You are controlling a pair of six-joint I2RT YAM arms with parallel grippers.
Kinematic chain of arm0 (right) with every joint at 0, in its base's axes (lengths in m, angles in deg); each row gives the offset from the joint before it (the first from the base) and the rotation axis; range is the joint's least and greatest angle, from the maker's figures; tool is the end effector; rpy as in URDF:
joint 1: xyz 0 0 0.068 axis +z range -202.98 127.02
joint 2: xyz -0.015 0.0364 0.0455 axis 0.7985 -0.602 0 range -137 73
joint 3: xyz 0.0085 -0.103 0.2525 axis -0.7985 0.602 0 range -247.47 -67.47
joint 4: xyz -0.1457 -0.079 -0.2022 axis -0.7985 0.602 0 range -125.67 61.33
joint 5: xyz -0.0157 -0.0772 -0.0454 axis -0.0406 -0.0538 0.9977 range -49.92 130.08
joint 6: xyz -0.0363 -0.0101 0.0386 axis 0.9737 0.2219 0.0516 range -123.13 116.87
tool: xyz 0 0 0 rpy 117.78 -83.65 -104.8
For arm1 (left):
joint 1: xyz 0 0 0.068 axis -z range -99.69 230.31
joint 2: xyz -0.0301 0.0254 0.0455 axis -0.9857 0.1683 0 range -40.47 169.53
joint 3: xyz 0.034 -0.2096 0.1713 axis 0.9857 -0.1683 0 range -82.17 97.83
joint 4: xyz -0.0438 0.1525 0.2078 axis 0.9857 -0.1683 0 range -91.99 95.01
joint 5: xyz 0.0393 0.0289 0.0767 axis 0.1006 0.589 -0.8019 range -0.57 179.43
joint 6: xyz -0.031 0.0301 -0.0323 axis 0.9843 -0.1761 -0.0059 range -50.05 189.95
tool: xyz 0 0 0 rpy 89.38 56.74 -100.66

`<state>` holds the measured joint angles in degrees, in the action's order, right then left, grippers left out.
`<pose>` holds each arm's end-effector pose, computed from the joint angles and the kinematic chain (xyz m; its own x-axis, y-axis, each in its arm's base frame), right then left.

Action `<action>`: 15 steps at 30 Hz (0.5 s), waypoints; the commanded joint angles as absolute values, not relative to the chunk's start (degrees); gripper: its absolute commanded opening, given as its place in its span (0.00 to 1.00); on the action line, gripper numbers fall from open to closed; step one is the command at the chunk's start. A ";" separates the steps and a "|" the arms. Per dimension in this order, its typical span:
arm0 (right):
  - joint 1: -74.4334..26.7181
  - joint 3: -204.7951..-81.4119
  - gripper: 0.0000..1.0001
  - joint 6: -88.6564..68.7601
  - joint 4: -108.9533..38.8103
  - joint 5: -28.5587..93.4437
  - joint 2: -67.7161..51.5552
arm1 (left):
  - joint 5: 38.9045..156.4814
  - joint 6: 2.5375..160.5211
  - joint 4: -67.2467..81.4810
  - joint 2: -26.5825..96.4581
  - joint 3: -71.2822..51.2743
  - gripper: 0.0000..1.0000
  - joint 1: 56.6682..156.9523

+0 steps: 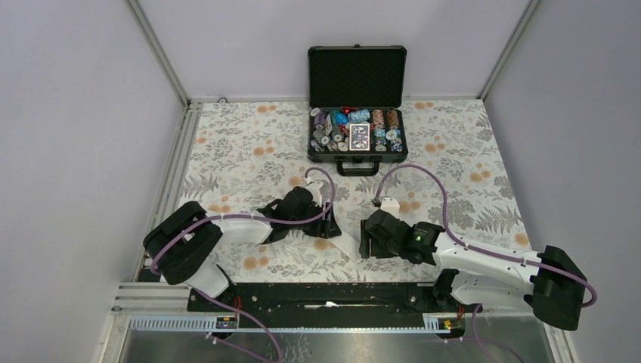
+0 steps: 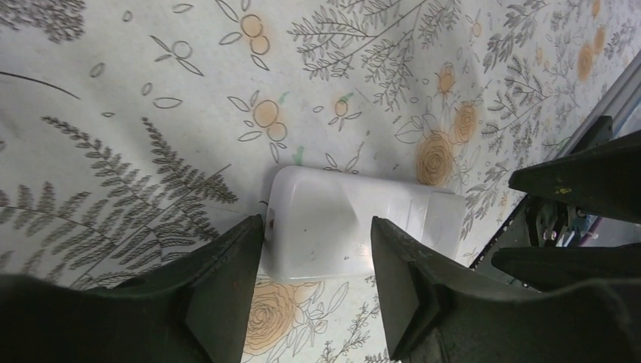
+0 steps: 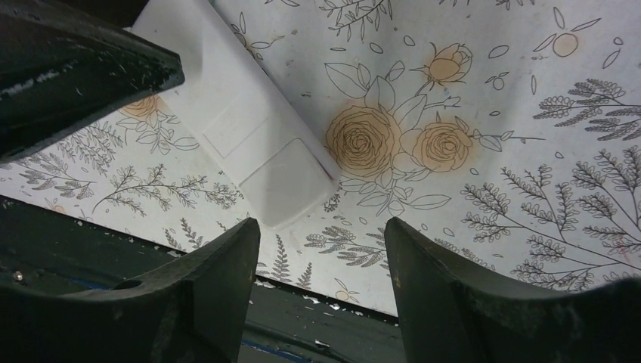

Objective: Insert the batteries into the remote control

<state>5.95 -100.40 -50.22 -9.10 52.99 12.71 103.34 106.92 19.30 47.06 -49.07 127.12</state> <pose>0.1092 0.1658 0.1957 -0.8458 -0.0205 -0.5331 -0.2169 0.9262 0.3084 0.1875 -0.2120 0.1430 -0.8538 0.0564 -0.5176 0.4005 0.7064 -0.5836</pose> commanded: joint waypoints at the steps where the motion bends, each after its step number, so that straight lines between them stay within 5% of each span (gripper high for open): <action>1: 6.25 -99.29 0.68 -52.88 -11.96 52.90 12.61 | 104.52 108.28 22.84 46.91 -51.15 0.56 128.83; 15: 6.28 -97.31 0.60 -56.37 -11.89 54.83 12.54 | 102.64 113.13 25.31 39.78 -60.39 0.47 130.23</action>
<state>5.95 -97.66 -53.70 -11.18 52.66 12.60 103.26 111.88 25.70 41.57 -58.38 129.52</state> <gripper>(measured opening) 0.612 0.478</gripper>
